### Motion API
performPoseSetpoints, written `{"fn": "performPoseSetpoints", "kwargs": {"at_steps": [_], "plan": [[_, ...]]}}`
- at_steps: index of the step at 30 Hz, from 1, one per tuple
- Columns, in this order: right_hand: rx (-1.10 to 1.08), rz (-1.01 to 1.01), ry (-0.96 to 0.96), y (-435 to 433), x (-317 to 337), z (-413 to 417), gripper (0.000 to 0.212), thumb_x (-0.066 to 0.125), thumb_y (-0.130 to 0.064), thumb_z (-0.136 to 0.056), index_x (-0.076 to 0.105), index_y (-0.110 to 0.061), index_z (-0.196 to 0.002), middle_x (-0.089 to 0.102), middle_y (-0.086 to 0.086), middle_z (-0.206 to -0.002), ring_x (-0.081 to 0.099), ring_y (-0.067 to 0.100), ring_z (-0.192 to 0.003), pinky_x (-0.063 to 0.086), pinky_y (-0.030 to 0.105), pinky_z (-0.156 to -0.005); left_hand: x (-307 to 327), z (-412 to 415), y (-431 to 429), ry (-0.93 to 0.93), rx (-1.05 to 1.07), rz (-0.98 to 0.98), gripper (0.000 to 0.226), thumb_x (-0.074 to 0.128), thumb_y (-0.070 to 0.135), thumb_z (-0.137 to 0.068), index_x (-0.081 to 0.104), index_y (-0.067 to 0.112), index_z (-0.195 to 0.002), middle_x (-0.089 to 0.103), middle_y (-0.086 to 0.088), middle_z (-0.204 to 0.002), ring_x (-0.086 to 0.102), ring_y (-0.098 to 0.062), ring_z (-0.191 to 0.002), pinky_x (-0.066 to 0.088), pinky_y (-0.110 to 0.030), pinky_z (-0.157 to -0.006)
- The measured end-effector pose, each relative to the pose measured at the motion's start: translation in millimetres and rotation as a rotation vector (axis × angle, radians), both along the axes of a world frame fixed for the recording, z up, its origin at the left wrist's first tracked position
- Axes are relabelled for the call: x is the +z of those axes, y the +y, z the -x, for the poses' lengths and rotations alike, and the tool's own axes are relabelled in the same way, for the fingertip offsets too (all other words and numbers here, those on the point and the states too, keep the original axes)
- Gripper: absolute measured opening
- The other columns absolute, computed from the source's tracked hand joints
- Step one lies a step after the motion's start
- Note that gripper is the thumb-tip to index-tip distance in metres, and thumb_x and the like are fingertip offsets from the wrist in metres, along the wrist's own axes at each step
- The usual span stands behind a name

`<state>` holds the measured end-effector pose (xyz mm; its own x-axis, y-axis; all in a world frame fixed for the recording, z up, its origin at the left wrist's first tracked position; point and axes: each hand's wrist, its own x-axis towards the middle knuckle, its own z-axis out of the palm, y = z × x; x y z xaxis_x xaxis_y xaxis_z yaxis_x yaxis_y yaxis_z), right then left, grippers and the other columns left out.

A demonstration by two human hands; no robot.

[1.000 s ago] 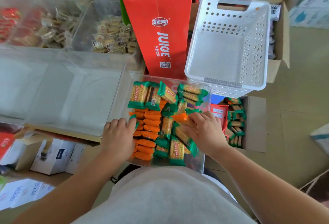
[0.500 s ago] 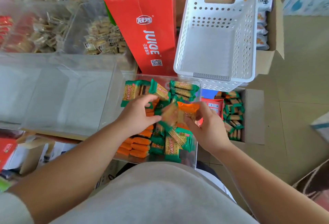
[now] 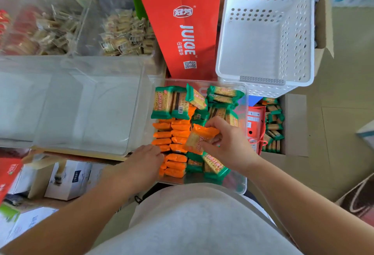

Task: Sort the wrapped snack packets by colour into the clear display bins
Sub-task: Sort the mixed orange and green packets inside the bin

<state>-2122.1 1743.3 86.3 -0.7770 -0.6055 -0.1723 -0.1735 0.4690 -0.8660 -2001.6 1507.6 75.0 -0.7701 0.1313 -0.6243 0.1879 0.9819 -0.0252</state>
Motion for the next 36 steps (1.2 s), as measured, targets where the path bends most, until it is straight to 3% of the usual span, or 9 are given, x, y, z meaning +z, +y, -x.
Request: {"fn": "performPoseSetpoints", "kwargs": {"at_steps": [3,7,11,14,21,24,27,31,36], "plan": [[0.035,-0.083,-0.037,-19,-9,-6,0.033,0.077,-0.021,-0.083,0.054,-0.029,-0.105,0.066,-0.014,-0.082,0.067,0.000,-0.073,0.058,0.025,-0.068,-7,5,-5,0.044,-0.015,-0.019,0.033,0.050,0.031,-0.092,0.052,0.021,-0.124,0.055,0.001,-0.121,0.050,-0.022,-0.117,0.036,-0.037,-0.100],[0.079,-0.167,-0.072,-36,-18,-13,0.031,0.075,-0.023,-0.084,0.052,-0.033,-0.102,0.066,-0.011,-0.080,0.067,0.010,-0.073,0.059,0.039,-0.071,-9,18,-16,-0.024,-0.120,-0.036,0.052,0.060,0.061,-0.081,0.058,0.026,-0.119,0.059,0.004,-0.116,0.052,-0.021,-0.114,0.035,-0.039,-0.100],[0.039,-0.184,-0.090,-38,-19,-15,0.029,0.077,-0.024,-0.083,0.056,-0.030,-0.102,0.068,-0.012,-0.081,0.067,0.003,-0.073,0.059,0.036,-0.072,1,41,-22,-0.021,-0.280,0.010,0.038,0.072,0.052,-0.071,0.066,0.027,-0.100,0.064,0.004,-0.104,0.056,-0.022,-0.106,0.035,-0.041,-0.096],[0.019,-0.172,-0.113,-36,-16,-15,0.028,0.079,-0.023,-0.082,0.058,-0.027,-0.101,0.067,-0.012,-0.080,0.066,0.003,-0.072,0.058,0.034,-0.071,-1,40,-28,0.035,-0.346,0.002,0.039,0.068,0.054,-0.072,0.067,0.026,-0.100,0.064,0.003,-0.103,0.053,-0.023,-0.104,0.032,-0.043,-0.097],[0.084,-0.114,-0.188,-51,-14,-27,0.031,0.078,-0.021,-0.082,0.055,-0.039,-0.090,0.064,-0.011,-0.077,0.062,0.004,-0.066,0.054,0.035,-0.067,-4,37,-43,0.245,-0.248,0.037,0.055,0.081,0.058,-0.065,0.067,0.020,-0.102,0.057,-0.005,-0.108,0.048,-0.029,-0.111,0.030,-0.051,-0.101],[0.185,-0.107,-0.176,-66,-16,-37,0.030,0.079,-0.022,-0.081,0.055,-0.038,-0.089,0.063,-0.014,-0.078,0.066,0.004,-0.069,0.056,0.033,-0.068,0,43,-40,0.224,-0.179,0.065,0.055,0.083,0.047,-0.065,0.062,0.019,-0.106,0.049,-0.012,-0.127,0.038,-0.037,-0.133,0.013,-0.066,-0.115],[0.278,-0.102,-0.092,-80,-16,-44,0.024,0.079,-0.020,-0.081,0.061,-0.024,-0.097,0.063,-0.014,-0.081,0.065,0.001,-0.071,0.054,0.021,-0.067,-3,50,-40,0.245,-0.125,0.105,0.039,0.071,0.031,-0.082,0.053,0.021,-0.116,0.031,-0.013,-0.147,0.011,-0.039,-0.150,-0.012,-0.068,-0.111],[0.399,-0.140,0.032,-99,-14,-51,0.024,0.076,-0.030,-0.084,0.064,-0.017,-0.100,0.070,-0.003,-0.086,0.066,0.013,-0.074,0.054,0.034,-0.067,-8,54,-43,0.236,-0.109,0.105,0.035,0.069,0.026,-0.089,0.052,0.019,-0.119,0.028,-0.015,-0.152,0.007,-0.039,-0.151,-0.005,-0.069,-0.114],[0.398,-0.135,0.194,-112,-13,-58,0.042,0.056,-0.059,-0.086,0.058,-0.017,-0.083,0.064,-0.001,-0.069,0.058,0.022,-0.060,0.044,0.033,-0.053,-12,53,-48,0.274,-0.116,0.058,0.030,0.067,0.021,-0.086,0.055,0.017,-0.113,0.037,-0.016,-0.147,0.015,-0.040,-0.149,0.003,-0.067,-0.117]]}}
